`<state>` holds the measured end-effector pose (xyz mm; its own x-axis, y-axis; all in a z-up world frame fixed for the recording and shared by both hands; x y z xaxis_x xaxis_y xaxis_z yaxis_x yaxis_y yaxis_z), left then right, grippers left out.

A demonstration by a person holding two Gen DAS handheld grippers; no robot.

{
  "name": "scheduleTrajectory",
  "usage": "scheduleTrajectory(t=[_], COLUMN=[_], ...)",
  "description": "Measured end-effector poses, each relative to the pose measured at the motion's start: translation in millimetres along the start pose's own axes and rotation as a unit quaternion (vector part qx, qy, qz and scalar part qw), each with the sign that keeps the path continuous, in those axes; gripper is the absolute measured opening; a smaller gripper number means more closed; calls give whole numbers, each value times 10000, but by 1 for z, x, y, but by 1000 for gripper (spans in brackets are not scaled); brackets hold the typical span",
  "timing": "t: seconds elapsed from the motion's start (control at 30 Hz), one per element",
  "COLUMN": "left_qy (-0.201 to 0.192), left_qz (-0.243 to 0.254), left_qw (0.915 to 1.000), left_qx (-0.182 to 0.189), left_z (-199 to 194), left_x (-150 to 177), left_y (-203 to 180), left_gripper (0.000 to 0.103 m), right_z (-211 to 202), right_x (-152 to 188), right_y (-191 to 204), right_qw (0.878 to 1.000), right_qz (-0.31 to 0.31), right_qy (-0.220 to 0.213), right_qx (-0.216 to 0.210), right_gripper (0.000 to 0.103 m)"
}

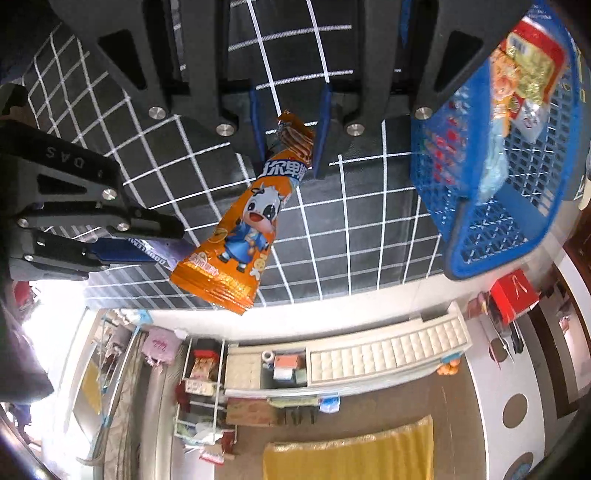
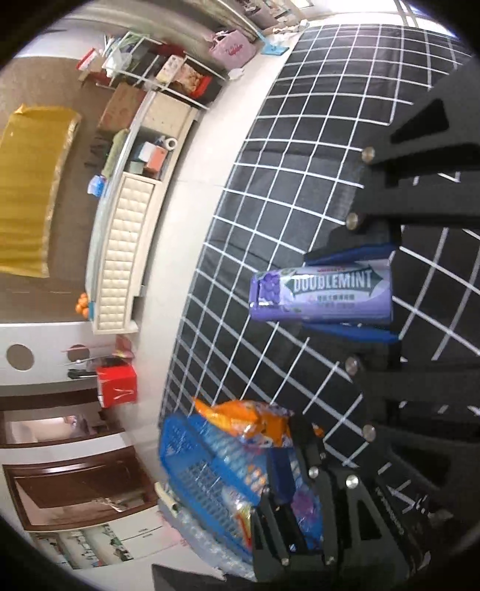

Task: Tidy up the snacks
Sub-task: 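Carry the candy bar and the Doublemint tube over the basket with both grippers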

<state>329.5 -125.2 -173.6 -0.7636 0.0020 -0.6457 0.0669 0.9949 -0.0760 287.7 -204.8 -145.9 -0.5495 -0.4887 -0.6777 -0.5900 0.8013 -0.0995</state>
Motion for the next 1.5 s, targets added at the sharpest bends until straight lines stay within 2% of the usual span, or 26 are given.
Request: scheduleTrajectory(t=[0.27,0.43,0.97,1.2,1.33,1.5], left_qy=[-407,-651,-1059,-967,-801,-604], left_qz=[89,44,-77,-89,-129,-313], left_qw=[9991,9979,9937,9943,9955,9970], left_qx=[65,-2,-353,-444,-487,-363], left_z=[-63,-99,-191,-201,-193,-175], left_x=[-1,4,20,26,29,30], left_y=[12,35,129,163,178,195], left_gripper=[22,22,22,22,22,22], right_z=[-44,-62,-77,-55,-39,-15], right_x=[-12,-20,-67,-87,-87,-82], right_y=[26,49,131,164,176,180], right_qw=[9995,9990,9964,9955,9962,9976], right_qz=[107,117,-50,-162,-171,-102], right_qy=[-273,-420,-788,-788,-641,-371], right_qx=[63,69,-320,-502,-562,-573], right_gripper=[35,35,35,35,35,35])
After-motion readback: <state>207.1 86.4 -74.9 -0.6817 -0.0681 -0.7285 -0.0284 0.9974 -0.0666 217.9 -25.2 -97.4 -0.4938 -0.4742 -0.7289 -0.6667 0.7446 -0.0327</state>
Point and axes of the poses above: each gripper's, at about its wrist camera, not at the fingertips, and z roughly the way its jaws point, y to its left, x to its underside, the point moved 7 cm from there along z, roughly the way its jaws point, and after that the axes turned 8 degrees about -z, right-handed, at the moved point
